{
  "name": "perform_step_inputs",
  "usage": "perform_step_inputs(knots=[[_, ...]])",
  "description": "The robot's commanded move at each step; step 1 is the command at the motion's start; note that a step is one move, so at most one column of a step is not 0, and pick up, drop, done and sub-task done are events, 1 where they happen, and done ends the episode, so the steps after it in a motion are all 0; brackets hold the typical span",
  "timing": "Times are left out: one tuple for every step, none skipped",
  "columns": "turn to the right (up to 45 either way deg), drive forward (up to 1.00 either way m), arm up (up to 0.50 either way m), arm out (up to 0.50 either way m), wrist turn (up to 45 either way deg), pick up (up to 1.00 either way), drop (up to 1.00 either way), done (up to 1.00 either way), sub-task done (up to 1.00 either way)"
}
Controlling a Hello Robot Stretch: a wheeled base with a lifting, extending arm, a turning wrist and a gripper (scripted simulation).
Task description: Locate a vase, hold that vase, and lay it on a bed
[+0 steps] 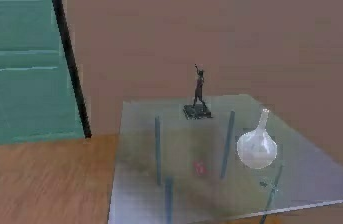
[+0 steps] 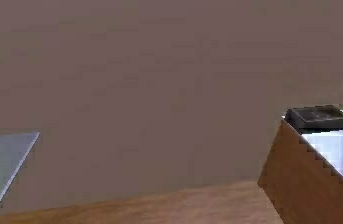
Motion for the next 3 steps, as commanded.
perform_step_inputs(knots=[[-45.0,0.0,0.0,0.0,0.0,0.0,0.0,0.0,0.0],[-15.0,0.0,0.0,0.0,0.0,0.0,0.0,0.0,0.0],[45.0,0.0,0.0,0.0,0.0,0.0,0.0,0.0,0.0]])
